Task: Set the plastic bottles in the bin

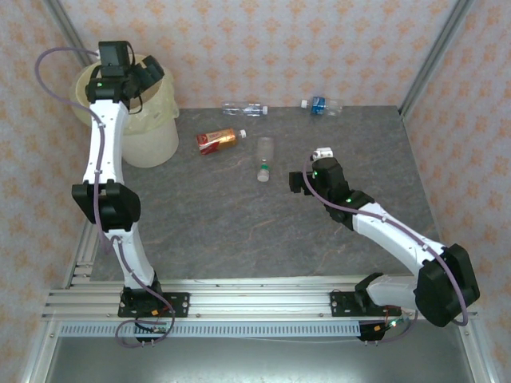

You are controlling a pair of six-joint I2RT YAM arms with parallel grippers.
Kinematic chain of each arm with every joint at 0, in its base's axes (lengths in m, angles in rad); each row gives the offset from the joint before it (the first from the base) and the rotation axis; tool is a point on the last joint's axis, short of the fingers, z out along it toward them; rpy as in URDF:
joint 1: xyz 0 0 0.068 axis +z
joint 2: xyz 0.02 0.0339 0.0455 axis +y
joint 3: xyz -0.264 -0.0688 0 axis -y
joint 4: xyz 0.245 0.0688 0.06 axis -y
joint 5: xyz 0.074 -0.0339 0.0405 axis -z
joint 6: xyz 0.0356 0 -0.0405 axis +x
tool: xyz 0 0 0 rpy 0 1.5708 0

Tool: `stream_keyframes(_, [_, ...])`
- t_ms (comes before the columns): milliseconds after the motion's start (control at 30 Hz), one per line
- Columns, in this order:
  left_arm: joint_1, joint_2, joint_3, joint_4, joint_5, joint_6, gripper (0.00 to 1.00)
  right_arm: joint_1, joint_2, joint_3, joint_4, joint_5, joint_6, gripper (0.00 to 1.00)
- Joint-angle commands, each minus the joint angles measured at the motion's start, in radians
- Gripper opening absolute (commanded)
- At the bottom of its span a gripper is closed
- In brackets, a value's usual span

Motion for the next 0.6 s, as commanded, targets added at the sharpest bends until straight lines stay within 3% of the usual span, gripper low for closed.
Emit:
stream_keyframes(0, [0.033,0.018,0.046,-0.067,-0.114,-0.050,1.00,0.001,-0.006,0.018,-0.023,0.031,0.015,0.99])
stream_keyframes(200, [0.060,0.115,0.127,-0.058,-0.074,-0.098,1.00,0.001,-0.001,0.018,-0.025,0.042,0.006,0.99])
stream_keyframes(400, [0.063,0.242,0.288,0.004,0.050,-0.118,1.00,0.000,0.020,0.024,-0.024,0.050,-0.002,0.99])
stream_keyframes(567, [0.062,0.310,0.378,0.080,0.062,-0.100,1.00,0.000,0.048,0.036,-0.030,0.057,-0.001,0.99])
